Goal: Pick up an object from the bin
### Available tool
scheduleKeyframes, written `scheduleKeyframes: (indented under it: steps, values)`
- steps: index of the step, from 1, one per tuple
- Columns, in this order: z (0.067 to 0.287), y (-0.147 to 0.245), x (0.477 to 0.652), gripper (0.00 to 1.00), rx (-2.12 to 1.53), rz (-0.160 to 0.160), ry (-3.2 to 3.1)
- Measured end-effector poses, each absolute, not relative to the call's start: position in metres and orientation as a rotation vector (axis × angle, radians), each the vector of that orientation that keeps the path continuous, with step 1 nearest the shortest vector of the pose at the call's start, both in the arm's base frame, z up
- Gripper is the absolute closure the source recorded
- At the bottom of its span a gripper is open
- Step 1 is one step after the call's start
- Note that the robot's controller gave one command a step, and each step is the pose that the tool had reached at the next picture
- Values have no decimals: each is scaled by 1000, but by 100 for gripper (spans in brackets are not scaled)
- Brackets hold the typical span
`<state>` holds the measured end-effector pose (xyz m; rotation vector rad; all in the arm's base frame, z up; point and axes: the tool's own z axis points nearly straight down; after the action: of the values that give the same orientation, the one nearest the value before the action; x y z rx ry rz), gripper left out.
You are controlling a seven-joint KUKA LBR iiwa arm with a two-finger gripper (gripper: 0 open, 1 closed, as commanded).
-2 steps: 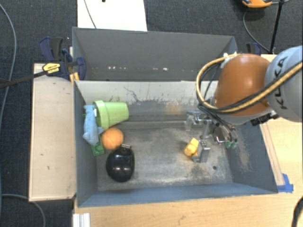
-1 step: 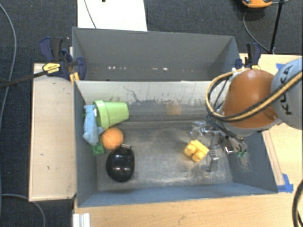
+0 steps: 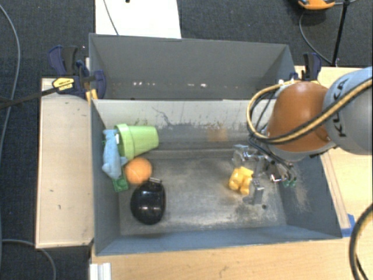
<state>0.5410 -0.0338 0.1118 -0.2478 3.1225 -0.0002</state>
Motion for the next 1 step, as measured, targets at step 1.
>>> scheduleKeyframes:
  steps: [1]
  values:
    - [83, -41, 570, 0, -364, -2, 3093]
